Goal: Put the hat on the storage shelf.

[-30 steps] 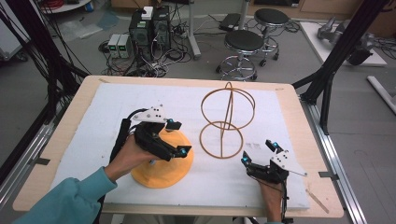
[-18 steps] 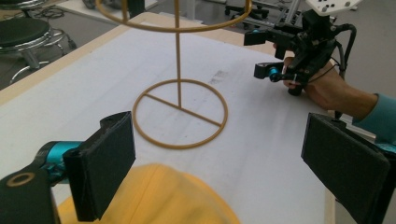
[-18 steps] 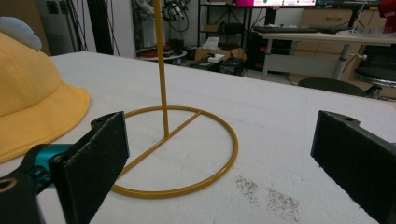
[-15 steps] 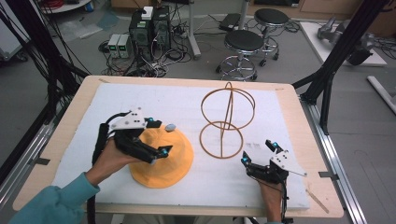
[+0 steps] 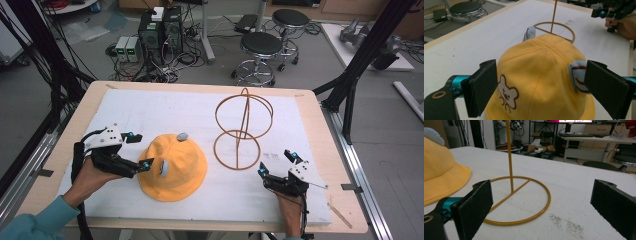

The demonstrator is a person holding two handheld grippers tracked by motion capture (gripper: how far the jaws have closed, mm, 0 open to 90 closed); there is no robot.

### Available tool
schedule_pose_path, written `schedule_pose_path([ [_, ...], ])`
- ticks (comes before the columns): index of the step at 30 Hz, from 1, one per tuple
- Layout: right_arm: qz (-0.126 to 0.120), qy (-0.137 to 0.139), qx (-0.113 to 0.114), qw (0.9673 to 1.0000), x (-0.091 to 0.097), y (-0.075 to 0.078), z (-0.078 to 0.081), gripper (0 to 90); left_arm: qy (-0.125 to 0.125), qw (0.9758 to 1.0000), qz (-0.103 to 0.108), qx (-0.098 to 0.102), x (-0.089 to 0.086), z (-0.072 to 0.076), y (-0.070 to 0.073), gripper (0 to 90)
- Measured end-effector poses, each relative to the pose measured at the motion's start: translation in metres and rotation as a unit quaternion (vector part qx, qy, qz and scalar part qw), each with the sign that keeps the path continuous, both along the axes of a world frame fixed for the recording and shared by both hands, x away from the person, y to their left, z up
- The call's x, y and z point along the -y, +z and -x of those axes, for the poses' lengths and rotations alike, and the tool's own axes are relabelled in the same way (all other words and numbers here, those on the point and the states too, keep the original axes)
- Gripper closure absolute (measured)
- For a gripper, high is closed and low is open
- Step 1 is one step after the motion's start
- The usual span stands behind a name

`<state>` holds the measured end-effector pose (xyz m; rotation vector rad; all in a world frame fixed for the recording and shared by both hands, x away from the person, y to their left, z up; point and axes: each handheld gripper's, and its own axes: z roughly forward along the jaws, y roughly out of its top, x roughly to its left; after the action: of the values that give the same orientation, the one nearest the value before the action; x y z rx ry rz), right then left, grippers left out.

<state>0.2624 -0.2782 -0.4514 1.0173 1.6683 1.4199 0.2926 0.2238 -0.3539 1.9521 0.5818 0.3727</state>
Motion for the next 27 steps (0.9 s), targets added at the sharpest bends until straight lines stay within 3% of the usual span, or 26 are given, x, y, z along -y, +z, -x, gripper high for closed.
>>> schedule_pose_path([
  [4,-0.002,-0.001,-0.004,1.0000,-0.001,0.000,0.001,3.1,0.005,0.9999,-0.010,0.006,0.001,0.000,-0.011,12.3],
  [11,-0.003,-0.001,-0.002,1.0000,0.000,0.000,0.001,3.1,0.013,0.9999,-0.004,0.002,0.004,-0.001,-0.031,12.3],
  [22,-0.006,-0.001,-0.003,1.0000,0.000,0.000,0.001,3.1,0.021,0.9988,-0.028,-0.035,0.013,-0.005,-0.049,15.6],
  [24,-0.007,-0.001,-0.003,1.0000,0.000,0.000,0.001,3.1,0.022,0.9984,-0.030,-0.041,0.013,-0.007,-0.052,17.9],
  [25,-0.007,-0.001,-0.003,1.0000,0.000,0.000,0.001,3.1,0.020,0.9983,-0.031,-0.045,0.013,-0.008,-0.053,26.3],
  [26,-0.007,-0.001,-0.003,1.0000,0.000,0.000,0.001,3.1,0.017,0.9983,-0.029,-0.048,0.012,-0.008,-0.054,26.3],
  [27,-0.007,-0.001,-0.003,1.0000,0.000,0.000,0.001,3.1,0.016,0.9983,-0.028,-0.049,0.011,-0.008,-0.054,34.3],
])
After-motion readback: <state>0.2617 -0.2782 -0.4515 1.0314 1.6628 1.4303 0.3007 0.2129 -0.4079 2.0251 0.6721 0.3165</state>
